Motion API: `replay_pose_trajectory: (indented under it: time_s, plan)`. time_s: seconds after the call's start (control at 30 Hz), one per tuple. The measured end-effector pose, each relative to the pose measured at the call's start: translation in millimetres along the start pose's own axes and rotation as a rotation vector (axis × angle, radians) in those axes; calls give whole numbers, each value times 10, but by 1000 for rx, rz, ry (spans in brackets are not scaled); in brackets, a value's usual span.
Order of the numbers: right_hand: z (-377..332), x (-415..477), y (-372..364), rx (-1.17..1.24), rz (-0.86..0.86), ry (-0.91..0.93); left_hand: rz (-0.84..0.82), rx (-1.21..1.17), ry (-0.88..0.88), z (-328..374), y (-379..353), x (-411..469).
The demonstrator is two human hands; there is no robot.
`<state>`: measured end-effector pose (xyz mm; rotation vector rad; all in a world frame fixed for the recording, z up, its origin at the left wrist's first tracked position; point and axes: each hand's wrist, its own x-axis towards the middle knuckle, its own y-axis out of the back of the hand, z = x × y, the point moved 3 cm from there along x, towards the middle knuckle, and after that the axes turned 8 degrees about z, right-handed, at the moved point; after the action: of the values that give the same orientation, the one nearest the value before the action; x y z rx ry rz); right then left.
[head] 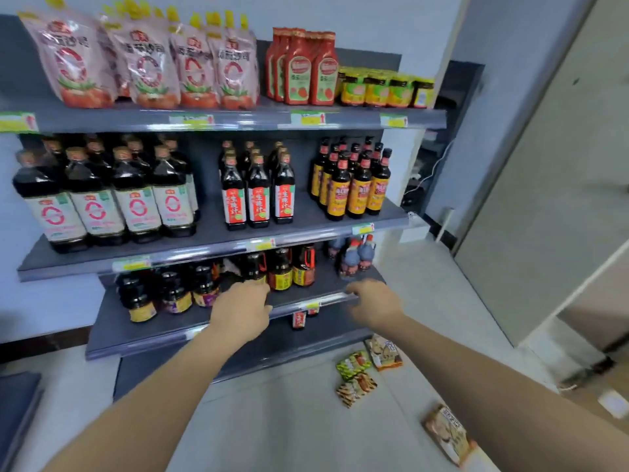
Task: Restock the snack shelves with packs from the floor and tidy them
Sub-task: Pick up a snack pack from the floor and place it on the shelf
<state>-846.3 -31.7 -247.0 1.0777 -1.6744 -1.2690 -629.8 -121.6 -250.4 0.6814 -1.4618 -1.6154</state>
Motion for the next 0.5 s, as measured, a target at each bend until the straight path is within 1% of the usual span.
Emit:
replay_pose_trajectory:
  time_s: [0.17,0.37,0.5]
  plan:
    - [970,-146,-103,-27,-62,-138,-102,-8,-125,872,-572,265]
    - [2052,-180,-248,-15,-93,-342,-240,10,-269,1802,-1251,759]
    - [2808,-143,-410,-12,-132,-462,-286,-17,-373,2452,-1695,1148]
